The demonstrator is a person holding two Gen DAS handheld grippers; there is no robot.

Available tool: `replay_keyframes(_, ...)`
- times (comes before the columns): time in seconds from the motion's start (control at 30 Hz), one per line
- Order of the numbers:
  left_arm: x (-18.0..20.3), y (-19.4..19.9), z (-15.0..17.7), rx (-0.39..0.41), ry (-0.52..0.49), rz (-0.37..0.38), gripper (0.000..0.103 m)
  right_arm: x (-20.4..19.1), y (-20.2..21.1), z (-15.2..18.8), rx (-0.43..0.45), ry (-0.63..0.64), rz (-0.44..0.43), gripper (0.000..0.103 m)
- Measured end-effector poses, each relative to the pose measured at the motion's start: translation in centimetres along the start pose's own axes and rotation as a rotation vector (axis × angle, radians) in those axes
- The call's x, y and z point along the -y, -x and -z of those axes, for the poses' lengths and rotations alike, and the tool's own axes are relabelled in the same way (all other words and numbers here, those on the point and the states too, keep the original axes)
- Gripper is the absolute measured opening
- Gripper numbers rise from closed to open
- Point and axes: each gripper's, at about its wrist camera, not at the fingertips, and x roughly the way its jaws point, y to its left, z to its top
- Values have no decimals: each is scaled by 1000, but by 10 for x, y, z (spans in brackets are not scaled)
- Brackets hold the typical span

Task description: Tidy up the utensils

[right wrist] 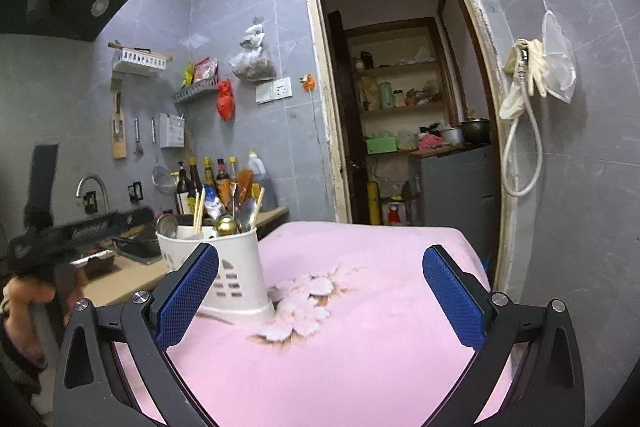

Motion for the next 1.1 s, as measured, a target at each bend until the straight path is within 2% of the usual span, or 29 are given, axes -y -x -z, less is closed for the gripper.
replay_keyframes(0.1, 12, 15, 22, -22, -46, 35, 72, -2, 14, 5, -3, -6, 13, 103)
replay_keyframes(0.2, 23, 33, 43, 0, -95, 44, 79, -6, 25, 11, -9, 0, 22, 103)
replay_keyframes(0.3, 25, 41, 57, 16, -83, 41, 84, -11, 35, 18, -6, 27, 37, 103)
replay_keyframes(0.4, 23, 47, 67, 14, -43, 32, 85, -12, 41, 26, -8, 46, 58, 103)
replay_keyframes(0.6, 24, 61, 81, 27, -28, -18, 88, -12, 41, 37, -24, 55, 86, 103)
replay_keyframes(0.9, 30, 63, 89, 31, -69, -55, 88, -13, 40, 38, -27, 56, 83, 103)
replay_keyframes(1.1, 25, 62, 89, 30, -59, -53, 88, -11, 40, 38, -28, 47, 87, 103)
